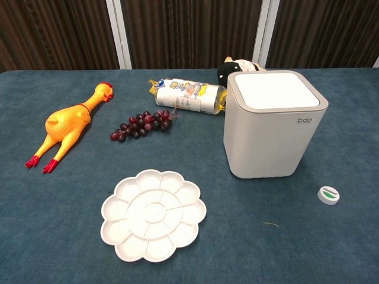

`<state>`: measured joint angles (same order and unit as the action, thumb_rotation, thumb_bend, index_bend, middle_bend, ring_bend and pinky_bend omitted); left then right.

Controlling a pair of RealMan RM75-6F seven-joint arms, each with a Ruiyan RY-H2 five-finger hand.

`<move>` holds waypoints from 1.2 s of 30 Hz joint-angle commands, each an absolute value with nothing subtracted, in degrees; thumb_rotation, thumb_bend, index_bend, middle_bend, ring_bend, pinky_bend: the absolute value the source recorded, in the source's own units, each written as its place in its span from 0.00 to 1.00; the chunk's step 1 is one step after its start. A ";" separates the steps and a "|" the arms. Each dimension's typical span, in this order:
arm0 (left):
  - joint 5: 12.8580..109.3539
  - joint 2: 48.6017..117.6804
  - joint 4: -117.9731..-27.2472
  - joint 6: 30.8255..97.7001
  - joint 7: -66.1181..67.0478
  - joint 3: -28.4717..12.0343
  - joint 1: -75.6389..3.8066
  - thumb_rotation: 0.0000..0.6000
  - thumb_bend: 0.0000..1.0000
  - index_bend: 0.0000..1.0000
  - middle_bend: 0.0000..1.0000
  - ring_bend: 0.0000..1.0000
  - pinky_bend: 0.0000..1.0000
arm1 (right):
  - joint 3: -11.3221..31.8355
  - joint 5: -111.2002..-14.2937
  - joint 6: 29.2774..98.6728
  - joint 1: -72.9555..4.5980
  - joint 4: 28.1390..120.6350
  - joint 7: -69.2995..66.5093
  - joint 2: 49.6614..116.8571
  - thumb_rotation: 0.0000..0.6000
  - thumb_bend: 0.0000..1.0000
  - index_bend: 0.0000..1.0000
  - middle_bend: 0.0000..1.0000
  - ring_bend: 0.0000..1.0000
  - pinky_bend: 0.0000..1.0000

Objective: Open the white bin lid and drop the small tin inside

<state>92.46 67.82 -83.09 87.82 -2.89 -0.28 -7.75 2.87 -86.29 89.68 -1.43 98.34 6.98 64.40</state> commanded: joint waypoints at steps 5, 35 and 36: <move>92.51 66.83 -83.86 86.32 -4.01 0.30 -8.16 1.00 0.43 0.27 0.30 0.33 0.43 | 0.91 -89.84 81.15 -5.96 107.18 10.57 57.54 1.00 0.59 0.08 0.83 0.89 0.83; 92.23 66.32 -83.79 83.98 -3.92 0.79 -8.84 1.00 0.44 0.27 0.31 0.33 0.43 | 9.57 -56.67 51.07 -33.39 119.07 25.00 56.99 1.00 0.65 0.19 0.84 0.90 0.83; 92.30 66.32 -83.78 84.02 -3.90 0.82 -8.83 1.00 0.44 0.27 0.30 0.33 0.43 | 9.45 -56.31 50.92 -33.79 118.99 25.08 57.24 1.00 0.65 0.20 0.84 0.90 0.83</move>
<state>92.29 66.32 -83.79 84.02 -3.91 0.81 -8.83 9.51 -56.63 51.19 -33.45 119.21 24.91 56.91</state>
